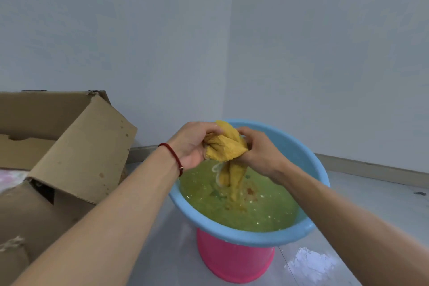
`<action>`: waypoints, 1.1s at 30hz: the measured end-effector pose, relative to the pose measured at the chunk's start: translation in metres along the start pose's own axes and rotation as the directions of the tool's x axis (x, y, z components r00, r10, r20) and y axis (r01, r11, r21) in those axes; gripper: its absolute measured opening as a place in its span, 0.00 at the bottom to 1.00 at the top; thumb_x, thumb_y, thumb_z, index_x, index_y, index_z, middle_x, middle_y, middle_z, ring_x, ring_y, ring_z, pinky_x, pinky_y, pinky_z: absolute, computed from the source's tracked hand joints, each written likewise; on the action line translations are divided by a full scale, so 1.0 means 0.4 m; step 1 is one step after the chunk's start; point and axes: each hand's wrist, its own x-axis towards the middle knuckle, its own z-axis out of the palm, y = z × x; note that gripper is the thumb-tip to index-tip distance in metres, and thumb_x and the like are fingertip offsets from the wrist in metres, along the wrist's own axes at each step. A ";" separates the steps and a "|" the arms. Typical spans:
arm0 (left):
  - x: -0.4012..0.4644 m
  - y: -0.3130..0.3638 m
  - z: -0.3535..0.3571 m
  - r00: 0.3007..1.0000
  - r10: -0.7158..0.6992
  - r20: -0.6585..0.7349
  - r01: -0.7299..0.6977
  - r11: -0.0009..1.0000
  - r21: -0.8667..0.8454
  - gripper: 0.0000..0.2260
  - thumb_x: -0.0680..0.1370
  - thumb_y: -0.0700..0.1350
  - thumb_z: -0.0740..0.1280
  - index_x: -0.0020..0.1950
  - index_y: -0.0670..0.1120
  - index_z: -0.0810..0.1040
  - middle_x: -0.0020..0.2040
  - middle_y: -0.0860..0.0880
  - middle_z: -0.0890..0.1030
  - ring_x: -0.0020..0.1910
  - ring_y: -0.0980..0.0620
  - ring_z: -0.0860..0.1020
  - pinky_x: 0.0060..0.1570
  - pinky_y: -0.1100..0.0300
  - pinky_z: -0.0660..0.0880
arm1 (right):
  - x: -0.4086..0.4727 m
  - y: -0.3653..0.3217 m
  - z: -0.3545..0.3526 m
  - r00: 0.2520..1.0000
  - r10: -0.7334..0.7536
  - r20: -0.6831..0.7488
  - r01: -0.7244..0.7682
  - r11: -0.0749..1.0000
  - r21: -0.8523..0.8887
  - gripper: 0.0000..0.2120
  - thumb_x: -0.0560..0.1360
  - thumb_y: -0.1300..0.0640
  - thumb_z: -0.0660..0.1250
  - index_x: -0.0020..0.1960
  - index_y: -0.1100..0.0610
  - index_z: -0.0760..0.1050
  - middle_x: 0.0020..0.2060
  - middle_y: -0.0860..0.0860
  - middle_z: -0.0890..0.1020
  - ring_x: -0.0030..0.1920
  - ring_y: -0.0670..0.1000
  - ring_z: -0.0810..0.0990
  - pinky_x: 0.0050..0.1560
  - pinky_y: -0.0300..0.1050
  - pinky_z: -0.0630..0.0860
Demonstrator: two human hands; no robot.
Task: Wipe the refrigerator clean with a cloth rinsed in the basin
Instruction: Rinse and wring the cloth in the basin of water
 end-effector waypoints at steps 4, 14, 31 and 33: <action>-0.027 -0.019 -0.058 0.999 -0.019 -0.037 0.028 0.965 0.259 0.11 0.62 0.32 0.65 0.43 0.35 0.77 0.44 0.39 0.75 0.40 0.44 0.78 0.44 0.51 0.78 | 0.007 -0.042 -0.060 0.994 0.106 0.037 -0.103 0.992 -0.074 0.25 0.63 0.60 0.77 0.59 0.49 0.82 0.45 0.55 0.86 0.40 0.52 0.83 0.47 0.51 0.81; -0.038 -0.137 0.047 0.964 -0.163 0.208 0.018 0.825 0.564 0.17 0.72 0.49 0.79 0.57 0.47 0.80 0.46 0.45 0.82 0.48 0.50 0.81 0.52 0.39 0.82 | 0.008 -0.119 -0.068 0.957 0.219 0.189 -0.244 0.962 0.122 0.21 0.70 0.76 0.73 0.61 0.62 0.80 0.52 0.59 0.83 0.49 0.51 0.83 0.49 0.38 0.81; 0.062 -0.082 0.001 0.720 0.118 0.684 -0.572 -0.457 0.681 0.14 0.75 0.41 0.70 0.61 0.46 0.76 0.52 0.44 0.78 0.46 0.43 0.78 0.43 0.51 0.73 | -0.084 0.023 0.004 0.851 0.251 0.462 -0.325 0.942 0.087 0.16 0.72 0.52 0.80 0.49 0.61 0.78 0.35 0.55 0.78 0.29 0.48 0.74 0.26 0.40 0.69; 0.062 -0.076 0.018 0.802 0.018 0.597 -0.507 -0.507 0.697 0.10 0.73 0.43 0.72 0.53 0.47 0.77 0.45 0.48 0.80 0.43 0.45 0.77 0.40 0.53 0.72 | -0.070 0.020 -0.001 0.918 0.234 0.321 -0.107 0.924 -0.368 0.12 0.71 0.55 0.78 0.49 0.58 0.78 0.33 0.51 0.78 0.28 0.51 0.74 0.30 0.44 0.72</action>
